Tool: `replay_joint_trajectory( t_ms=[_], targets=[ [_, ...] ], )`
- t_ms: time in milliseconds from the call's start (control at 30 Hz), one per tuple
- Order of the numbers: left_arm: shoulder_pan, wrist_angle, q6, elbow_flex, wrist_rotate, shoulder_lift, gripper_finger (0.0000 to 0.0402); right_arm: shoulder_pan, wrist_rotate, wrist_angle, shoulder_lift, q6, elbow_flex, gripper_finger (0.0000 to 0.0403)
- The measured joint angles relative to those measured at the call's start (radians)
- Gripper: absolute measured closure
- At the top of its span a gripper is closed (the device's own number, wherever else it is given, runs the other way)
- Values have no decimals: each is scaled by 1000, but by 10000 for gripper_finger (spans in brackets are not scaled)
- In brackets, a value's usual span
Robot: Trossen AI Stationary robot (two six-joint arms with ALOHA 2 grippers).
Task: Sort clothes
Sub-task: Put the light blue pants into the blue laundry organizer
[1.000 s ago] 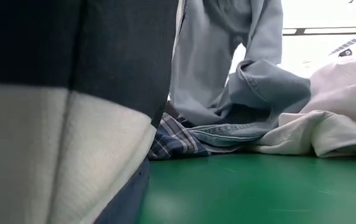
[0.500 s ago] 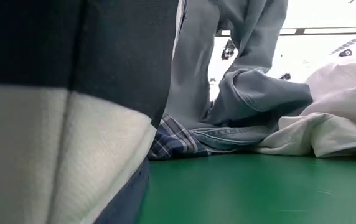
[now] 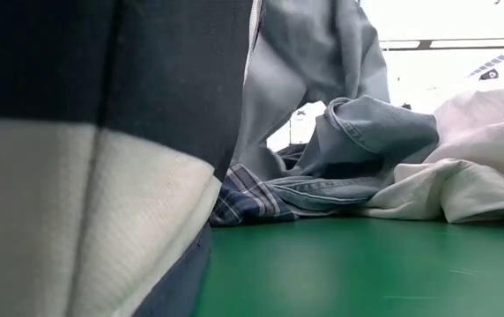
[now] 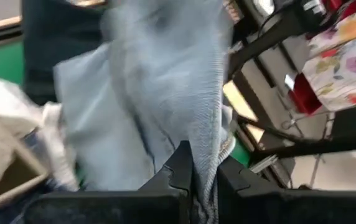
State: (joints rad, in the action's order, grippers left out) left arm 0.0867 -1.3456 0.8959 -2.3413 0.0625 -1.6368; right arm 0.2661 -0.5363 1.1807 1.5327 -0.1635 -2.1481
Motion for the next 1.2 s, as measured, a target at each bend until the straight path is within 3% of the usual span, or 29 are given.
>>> replay_joint_trajectory(
  t_ms=[200, 300, 533, 833, 1033, 1200],
  targets=[
    [10, 19, -26, 3, 61, -52, 393, -42, 431, -141, 99, -2, 0, 394],
    [9, 74, -29, 1, 86, -78, 391, -50, 525, -231, 112, -20, -1, 394],
    [3, 123, -43, 0, 156, -113, 378, -74, 636, -323, 132, -23, 5, 394],
    [8, 119, -3, 1, 290, -100, 370, -104, 672, -337, 128, 0, 23, 394],
    [10, 152, 52, 1, 301, -99, 370, -122, 677, -349, 134, 84, 26, 387],
    [11, 161, 114, 1, 299, -99, 370, -125, 669, -359, 134, 91, 28, 355]
  ],
)
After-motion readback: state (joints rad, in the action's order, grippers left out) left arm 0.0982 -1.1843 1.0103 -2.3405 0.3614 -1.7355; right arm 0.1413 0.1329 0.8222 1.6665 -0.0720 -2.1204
